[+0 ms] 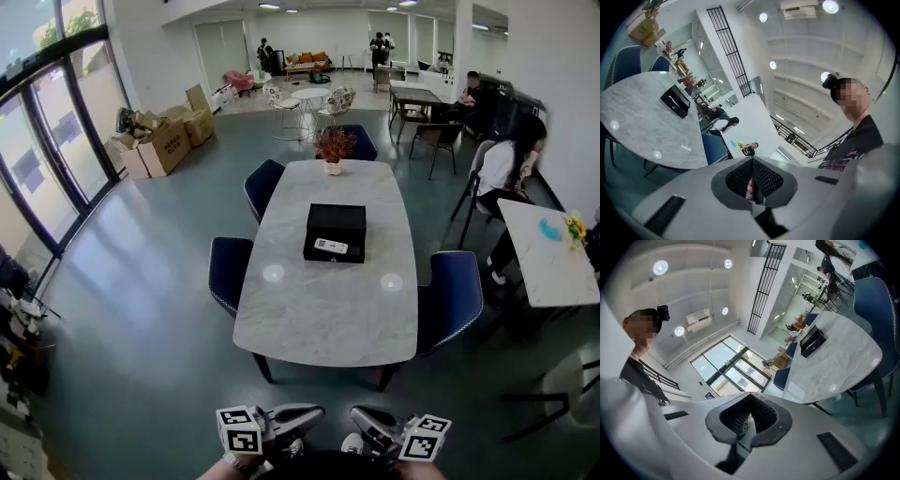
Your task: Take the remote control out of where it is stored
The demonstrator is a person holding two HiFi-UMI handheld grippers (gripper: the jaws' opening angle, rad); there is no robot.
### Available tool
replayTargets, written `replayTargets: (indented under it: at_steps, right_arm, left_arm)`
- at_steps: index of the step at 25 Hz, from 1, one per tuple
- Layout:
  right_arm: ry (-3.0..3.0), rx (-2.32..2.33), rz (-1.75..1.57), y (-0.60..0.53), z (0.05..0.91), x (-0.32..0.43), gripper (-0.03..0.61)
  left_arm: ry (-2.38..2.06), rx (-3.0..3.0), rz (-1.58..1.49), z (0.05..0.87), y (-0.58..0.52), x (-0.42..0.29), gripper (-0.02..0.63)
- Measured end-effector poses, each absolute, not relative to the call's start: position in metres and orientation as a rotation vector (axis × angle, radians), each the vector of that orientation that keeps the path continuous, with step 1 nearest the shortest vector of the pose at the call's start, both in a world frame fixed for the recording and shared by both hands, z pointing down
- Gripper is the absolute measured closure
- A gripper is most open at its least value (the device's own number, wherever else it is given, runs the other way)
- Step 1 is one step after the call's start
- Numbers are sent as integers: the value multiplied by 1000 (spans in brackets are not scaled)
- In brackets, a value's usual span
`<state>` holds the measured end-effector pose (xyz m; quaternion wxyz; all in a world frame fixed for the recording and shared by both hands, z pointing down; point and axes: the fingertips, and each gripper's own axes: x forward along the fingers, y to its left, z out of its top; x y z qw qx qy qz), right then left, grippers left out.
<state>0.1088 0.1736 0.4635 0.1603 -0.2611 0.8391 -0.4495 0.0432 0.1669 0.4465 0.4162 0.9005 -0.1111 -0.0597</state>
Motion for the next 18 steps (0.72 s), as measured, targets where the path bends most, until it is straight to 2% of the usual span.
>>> replayTargets:
  at_steps: [18]
  right_arm:
    - [2374, -703, -1280, 175, 462, 138, 569]
  left_arm:
    - [-302, 2255, -148, 450, 172, 70, 607]
